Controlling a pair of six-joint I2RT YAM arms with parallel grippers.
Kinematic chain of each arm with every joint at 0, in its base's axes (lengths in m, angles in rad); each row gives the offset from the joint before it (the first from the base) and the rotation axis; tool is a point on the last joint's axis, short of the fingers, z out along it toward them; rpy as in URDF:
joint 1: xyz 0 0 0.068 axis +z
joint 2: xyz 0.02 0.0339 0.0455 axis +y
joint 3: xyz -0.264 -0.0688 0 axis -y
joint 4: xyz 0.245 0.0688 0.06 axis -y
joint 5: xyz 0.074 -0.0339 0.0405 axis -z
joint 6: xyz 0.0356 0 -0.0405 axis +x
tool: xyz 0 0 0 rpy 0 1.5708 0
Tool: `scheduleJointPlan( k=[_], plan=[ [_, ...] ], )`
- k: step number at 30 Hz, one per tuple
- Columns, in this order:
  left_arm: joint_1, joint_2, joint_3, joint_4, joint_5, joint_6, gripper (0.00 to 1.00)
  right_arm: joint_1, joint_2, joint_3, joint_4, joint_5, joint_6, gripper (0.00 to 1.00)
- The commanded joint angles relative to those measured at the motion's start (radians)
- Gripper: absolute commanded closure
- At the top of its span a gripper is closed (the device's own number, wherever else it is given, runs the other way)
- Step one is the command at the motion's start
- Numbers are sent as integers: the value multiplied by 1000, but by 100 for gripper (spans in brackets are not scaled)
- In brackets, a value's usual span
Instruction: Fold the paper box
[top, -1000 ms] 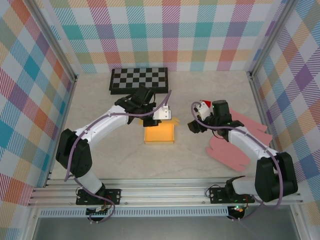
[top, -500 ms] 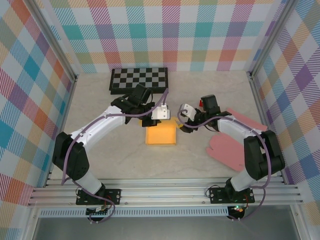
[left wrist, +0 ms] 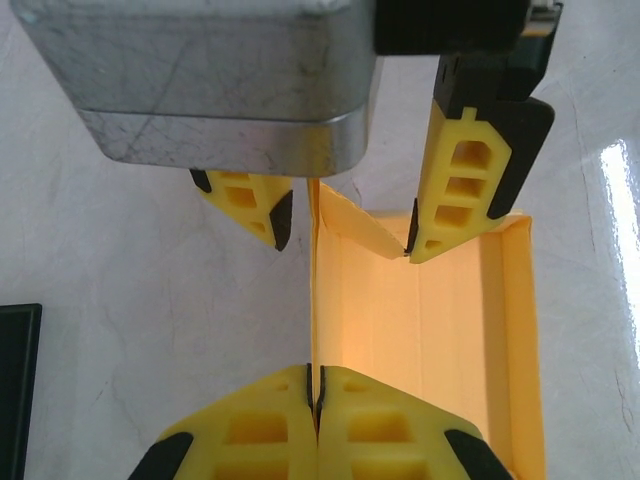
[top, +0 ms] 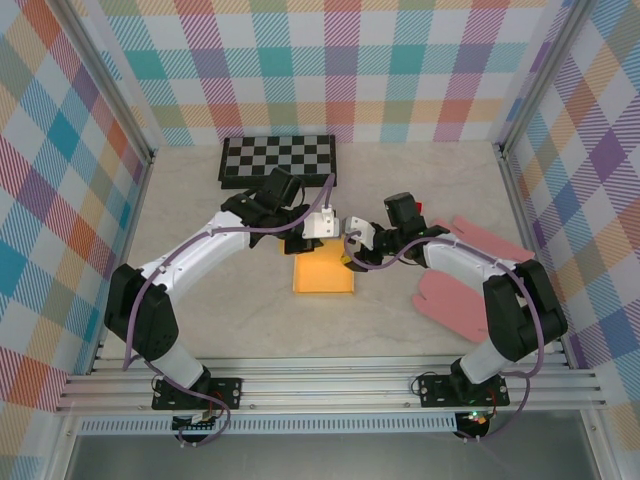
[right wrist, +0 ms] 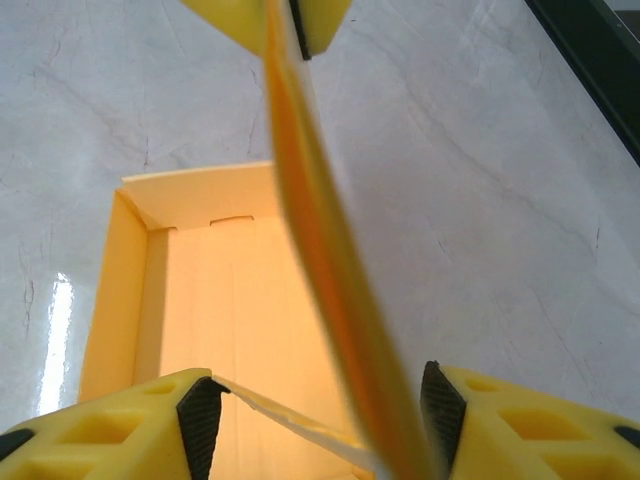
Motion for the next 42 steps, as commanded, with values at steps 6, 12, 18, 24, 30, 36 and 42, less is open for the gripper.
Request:
scheduleJointPlan(
  k=[6, 12, 18, 24, 30, 36, 42],
  plan=[
    [-2, -52, -22, 41, 18, -96, 100, 4, -8, -3, 52, -34, 5, 68],
    [-1, -66, -42, 83, -13, -180, 82, 4, -2, -23, 72, -9, 16, 74],
    [75, -192, -85, 254, -95, -496, 63, 4, -2, -37, 80, 6, 0, 80],
    [149, -342, -166, 327, -447, -968, 15, 4, 1, -40, 75, 15, -20, 83],
    [429, -142, -14, 53, -243, -1513, 9, 4, 10, -37, 62, 24, -40, 84],
    [454, 71, 50, 120, -27, -1739, 6, 4, 12, -35, 46, 24, -57, 84],
    [358, 236, 164, 60, 32, -1819, 6, 4, 25, -35, 41, 29, -63, 84]
  ],
)
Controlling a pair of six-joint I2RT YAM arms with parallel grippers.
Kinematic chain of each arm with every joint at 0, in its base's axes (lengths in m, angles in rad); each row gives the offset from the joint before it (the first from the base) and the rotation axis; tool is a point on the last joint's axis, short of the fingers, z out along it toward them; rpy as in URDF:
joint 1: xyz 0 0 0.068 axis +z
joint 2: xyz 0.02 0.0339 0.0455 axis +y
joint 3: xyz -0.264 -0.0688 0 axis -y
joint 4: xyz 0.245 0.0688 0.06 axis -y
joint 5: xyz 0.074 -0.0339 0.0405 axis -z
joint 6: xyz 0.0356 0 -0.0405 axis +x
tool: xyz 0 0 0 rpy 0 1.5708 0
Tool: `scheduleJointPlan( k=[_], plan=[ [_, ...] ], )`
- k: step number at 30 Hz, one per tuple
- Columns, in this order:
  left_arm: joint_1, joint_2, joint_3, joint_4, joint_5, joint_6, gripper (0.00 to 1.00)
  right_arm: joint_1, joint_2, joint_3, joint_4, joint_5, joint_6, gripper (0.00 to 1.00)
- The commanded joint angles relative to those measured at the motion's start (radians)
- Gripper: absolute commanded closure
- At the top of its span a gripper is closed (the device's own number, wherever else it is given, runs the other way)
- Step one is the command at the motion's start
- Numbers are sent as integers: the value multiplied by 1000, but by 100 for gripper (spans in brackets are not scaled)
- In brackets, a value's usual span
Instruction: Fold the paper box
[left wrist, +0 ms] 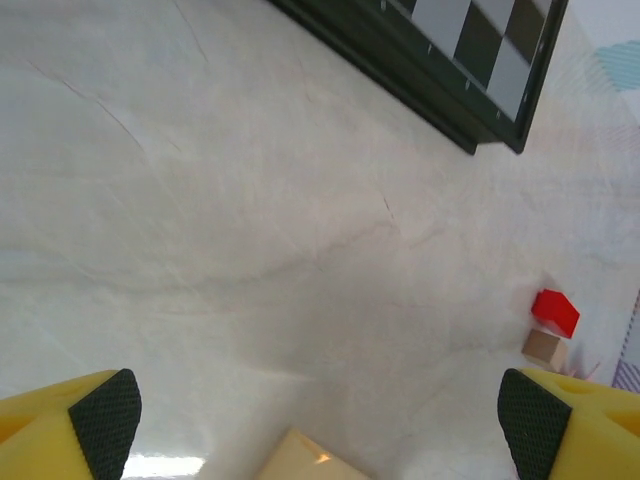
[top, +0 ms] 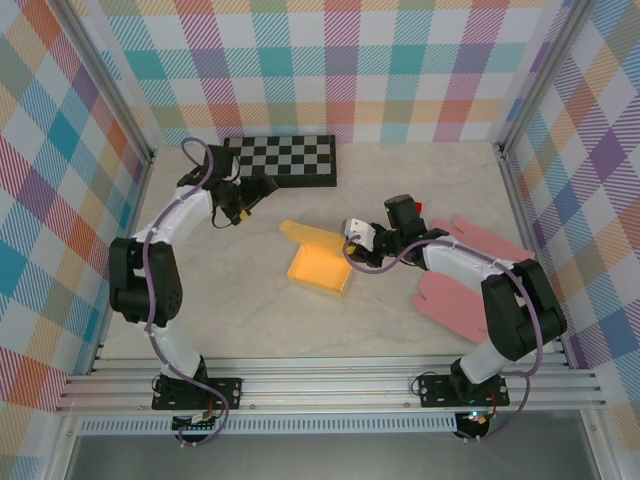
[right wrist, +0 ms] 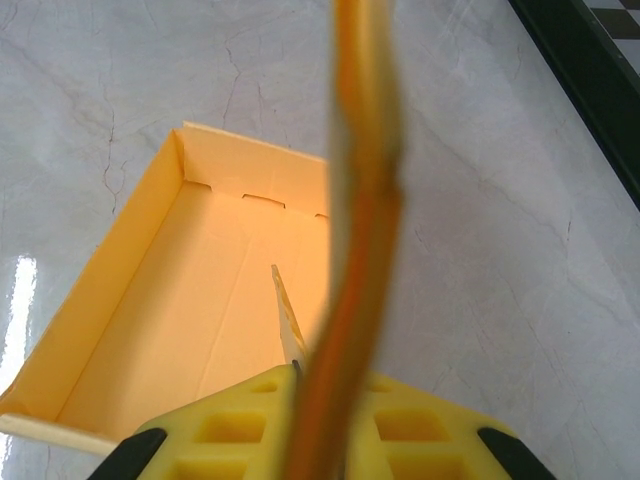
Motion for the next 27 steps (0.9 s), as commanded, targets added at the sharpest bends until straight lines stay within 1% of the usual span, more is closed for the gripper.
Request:
scheduleJointPlan(
  k=[1, 6, 14, 18, 20, 22, 24, 27],
  plan=[
    [-83, 40, 86, -47, 81, -93, 6, 4, 19, -7, -14, -21, -27, 84],
    [-169, 79, 61, -44, 78, -125, 7, 4, 22, -6, -11, 3, -25, 87],
    [-249, 45, 61, -164, 50, -134, 6, 13, 40, 5, -12, 84, -19, 93],
    [-279, 13, 65, -211, 15, -185, 7, 30, 59, 17, -11, 162, -9, 95],
    [-295, -2, 58, -225, -13, -229, 7, 38, 63, 17, -5, 182, -3, 96],
    [-310, -13, 40, -208, -7, -275, 7, 47, 63, 8, 4, 186, -6, 96],
    [-326, -25, 15, -172, 1, -306, 10, 58, 61, -5, 10, 189, -21, 95],
    [-346, -33, 7, -181, -58, -283, 17, 72, 61, -13, -9, 200, -68, 93]
  ],
)
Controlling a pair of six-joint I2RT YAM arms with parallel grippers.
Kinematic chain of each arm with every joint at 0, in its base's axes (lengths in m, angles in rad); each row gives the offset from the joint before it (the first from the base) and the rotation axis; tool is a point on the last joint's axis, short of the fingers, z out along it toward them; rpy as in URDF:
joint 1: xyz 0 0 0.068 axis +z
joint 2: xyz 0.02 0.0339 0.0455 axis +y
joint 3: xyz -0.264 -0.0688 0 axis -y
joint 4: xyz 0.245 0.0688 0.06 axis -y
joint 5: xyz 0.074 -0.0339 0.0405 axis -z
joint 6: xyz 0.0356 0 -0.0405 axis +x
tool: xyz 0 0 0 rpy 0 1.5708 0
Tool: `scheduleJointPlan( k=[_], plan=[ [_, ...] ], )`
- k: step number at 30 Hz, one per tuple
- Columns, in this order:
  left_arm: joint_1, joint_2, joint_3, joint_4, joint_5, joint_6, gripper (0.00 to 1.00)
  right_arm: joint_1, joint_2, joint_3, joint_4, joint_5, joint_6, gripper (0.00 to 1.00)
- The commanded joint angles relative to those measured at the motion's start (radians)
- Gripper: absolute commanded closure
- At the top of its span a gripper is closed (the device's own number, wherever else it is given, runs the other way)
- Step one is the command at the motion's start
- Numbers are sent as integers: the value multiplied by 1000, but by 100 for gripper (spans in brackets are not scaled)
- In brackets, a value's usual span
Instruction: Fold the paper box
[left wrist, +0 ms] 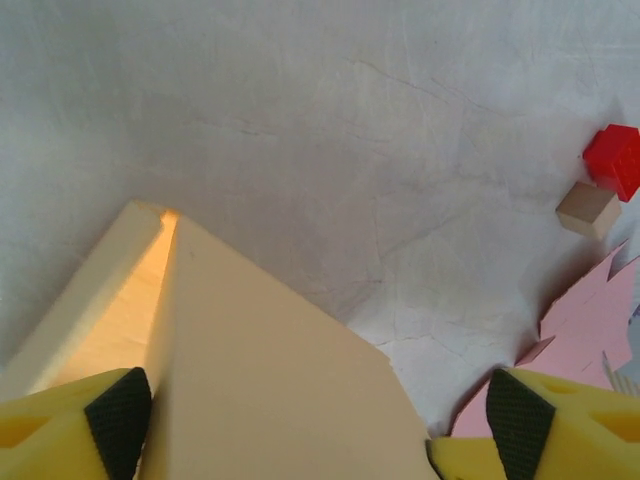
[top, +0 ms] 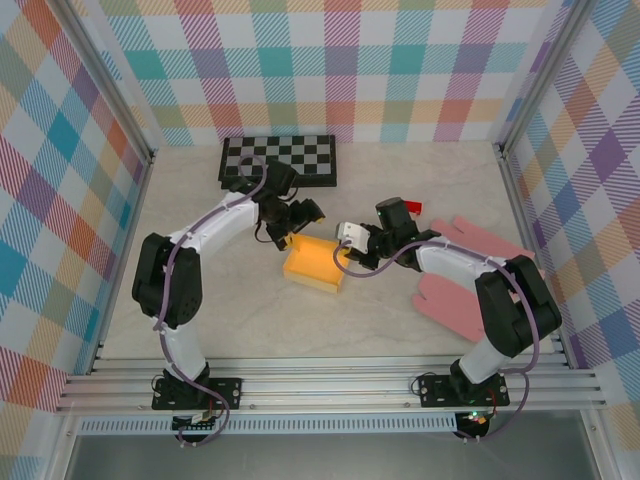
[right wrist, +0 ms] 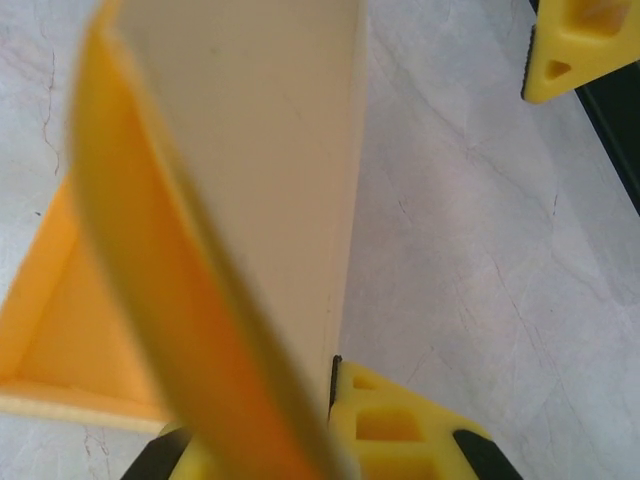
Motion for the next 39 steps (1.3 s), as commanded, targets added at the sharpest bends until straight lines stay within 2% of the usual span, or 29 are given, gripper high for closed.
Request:
scheduleJointPlan(
  k=[1, 4, 7, 10, 19, 22, 26, 30, 33, 35, 39],
  plan=[
    [-48, -53, -14, -41, -27, -18, 19, 23, 30, -18, -32, 59, -49, 93],
    [-60, -59, -47, -67, -88, 35, 25, 28, 24, -15, -63, 78, -74, 90],
    [-70, -64, -92, -101, -171, 104, 28, 39, 3, -10, -100, 100, -89, 73],
    [-78, -70, -148, -122, -249, 148, 30, 41, -35, -9, -125, 110, -82, 68],
    [-88, -151, -275, -81, -333, 136, 32, 42, -167, -5, -207, 74, 32, 59],
    [-87, -153, -282, -80, -340, 130, 32, 43, -217, 10, -186, 81, 262, 58],
    [-87, -165, -313, -50, -336, 106, 32, 54, -215, 66, -201, 210, 782, 55],
    [-87, -162, -349, -24, -335, 75, 32, 98, -151, 105, -294, 319, 1191, 53],
    [-87, -167, -375, -2, -331, 55, 32, 147, -75, 101, -280, 322, 1369, 50],
    [-87, -174, -390, 8, -333, 42, 31, 177, -29, 104, -254, 338, 1428, 47],
    [-87, -195, -426, 32, -336, 15, 30, 219, 63, 134, -254, 365, 1476, 47]
  ],
)
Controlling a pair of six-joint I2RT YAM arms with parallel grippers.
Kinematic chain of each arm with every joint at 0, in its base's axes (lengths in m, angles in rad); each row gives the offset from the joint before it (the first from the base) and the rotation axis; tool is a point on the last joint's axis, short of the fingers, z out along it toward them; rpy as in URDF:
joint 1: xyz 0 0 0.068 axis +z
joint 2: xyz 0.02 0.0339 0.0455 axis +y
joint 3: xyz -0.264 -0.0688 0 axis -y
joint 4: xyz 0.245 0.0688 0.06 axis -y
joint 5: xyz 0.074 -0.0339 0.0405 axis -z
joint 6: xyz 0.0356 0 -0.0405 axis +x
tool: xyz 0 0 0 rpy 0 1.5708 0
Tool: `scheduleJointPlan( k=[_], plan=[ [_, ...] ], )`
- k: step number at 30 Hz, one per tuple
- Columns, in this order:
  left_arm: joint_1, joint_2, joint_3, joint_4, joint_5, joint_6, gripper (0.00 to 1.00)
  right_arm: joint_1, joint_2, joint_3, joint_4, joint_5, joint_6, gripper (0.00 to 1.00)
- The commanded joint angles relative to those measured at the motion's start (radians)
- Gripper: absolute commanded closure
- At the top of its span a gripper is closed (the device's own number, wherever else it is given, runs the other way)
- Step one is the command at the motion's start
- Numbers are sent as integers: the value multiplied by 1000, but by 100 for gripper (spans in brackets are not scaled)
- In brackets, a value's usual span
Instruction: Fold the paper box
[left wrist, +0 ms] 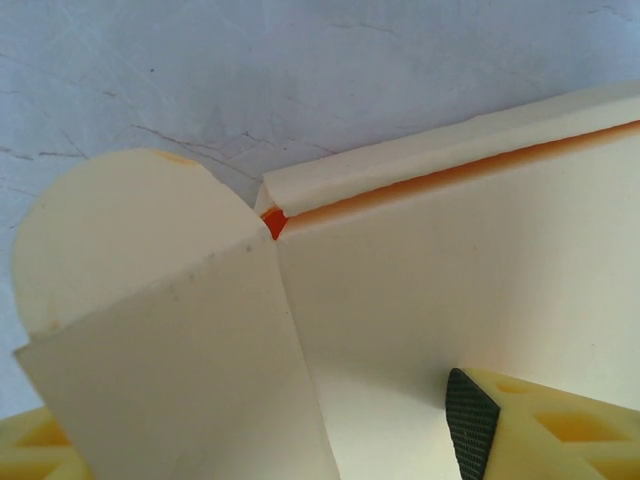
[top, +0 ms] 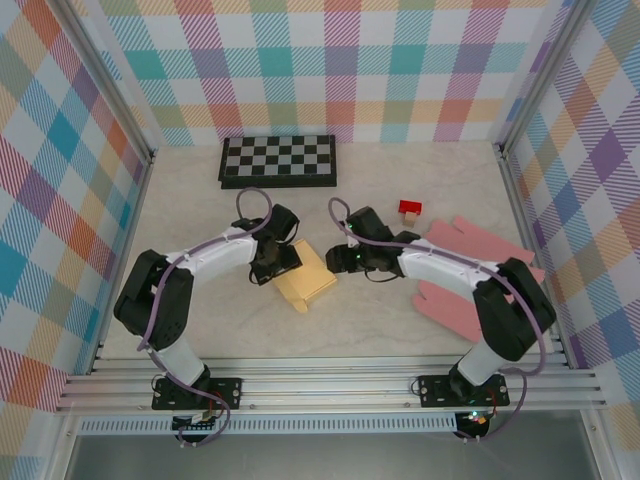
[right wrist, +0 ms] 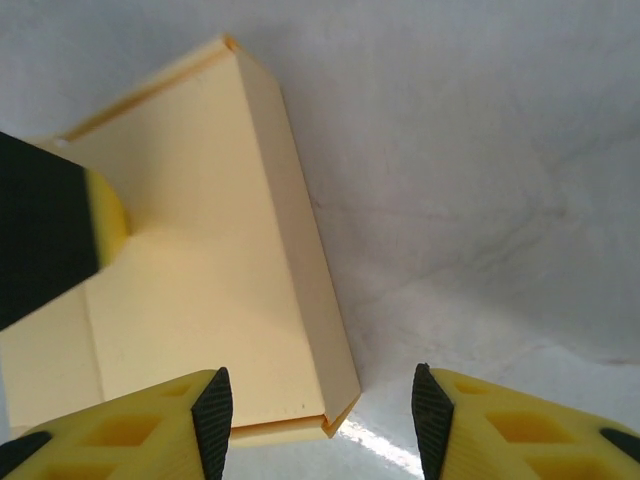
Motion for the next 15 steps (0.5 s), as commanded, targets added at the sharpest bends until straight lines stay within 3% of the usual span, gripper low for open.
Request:
scheduleJointPlan(
  k=[1, 9, 15],
  plan=[
    [-11, -41, -40, -4, -28, -40, 30, 30, 55, 38, -26, 44, 157, 47],
    [-8, -46, -80, 21, -25, -51, 28, 77, 162, 67, -90, 107, 135, 46],
    [15, -152, -16, -68, -62, 21, 20, 76, 208, 115, -133, 195, 15, 46]
  ],
)
